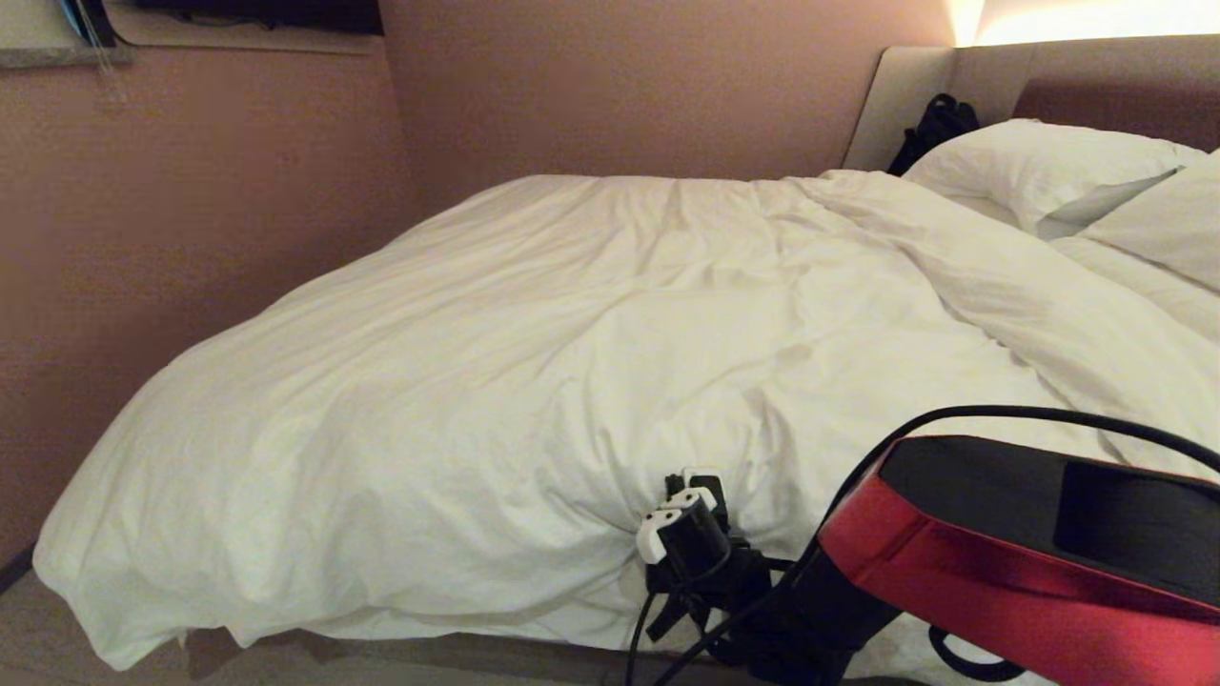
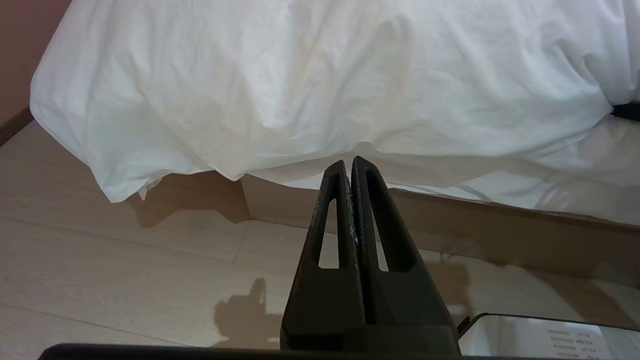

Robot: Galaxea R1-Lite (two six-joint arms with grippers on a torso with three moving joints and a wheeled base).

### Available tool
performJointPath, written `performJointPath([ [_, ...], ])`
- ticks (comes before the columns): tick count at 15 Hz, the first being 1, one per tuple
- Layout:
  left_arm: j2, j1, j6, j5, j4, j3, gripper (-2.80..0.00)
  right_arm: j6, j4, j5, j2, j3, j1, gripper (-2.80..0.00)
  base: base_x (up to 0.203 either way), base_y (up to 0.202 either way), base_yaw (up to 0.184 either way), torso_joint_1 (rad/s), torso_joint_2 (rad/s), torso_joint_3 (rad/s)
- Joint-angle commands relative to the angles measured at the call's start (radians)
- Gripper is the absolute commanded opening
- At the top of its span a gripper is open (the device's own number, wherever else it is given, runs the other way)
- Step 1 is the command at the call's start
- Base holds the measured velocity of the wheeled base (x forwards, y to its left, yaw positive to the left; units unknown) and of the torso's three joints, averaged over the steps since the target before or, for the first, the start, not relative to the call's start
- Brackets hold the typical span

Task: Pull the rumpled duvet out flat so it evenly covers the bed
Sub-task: Flatten the corners of the folded blanket

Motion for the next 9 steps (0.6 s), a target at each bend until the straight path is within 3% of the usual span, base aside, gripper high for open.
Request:
performJointPath([
  [1, 0.0, 0.0, 0.0, 0.001, 0.001, 0.0, -2.8, 0.01, -0.008, -0.001, -0.063, 0.024, 0.031, -2.8, 0.0, 0.0, 0.0, 0.0, 0.0, 0.0],
  [9, 0.0, 0.0, 0.0, 0.001, 0.001, 0.0, -2.8, 0.019, -0.01, 0.0, -0.125, 0.091, 0.126, -2.8, 0.0, 0.0, 0.0, 0.0, 0.0, 0.0],
])
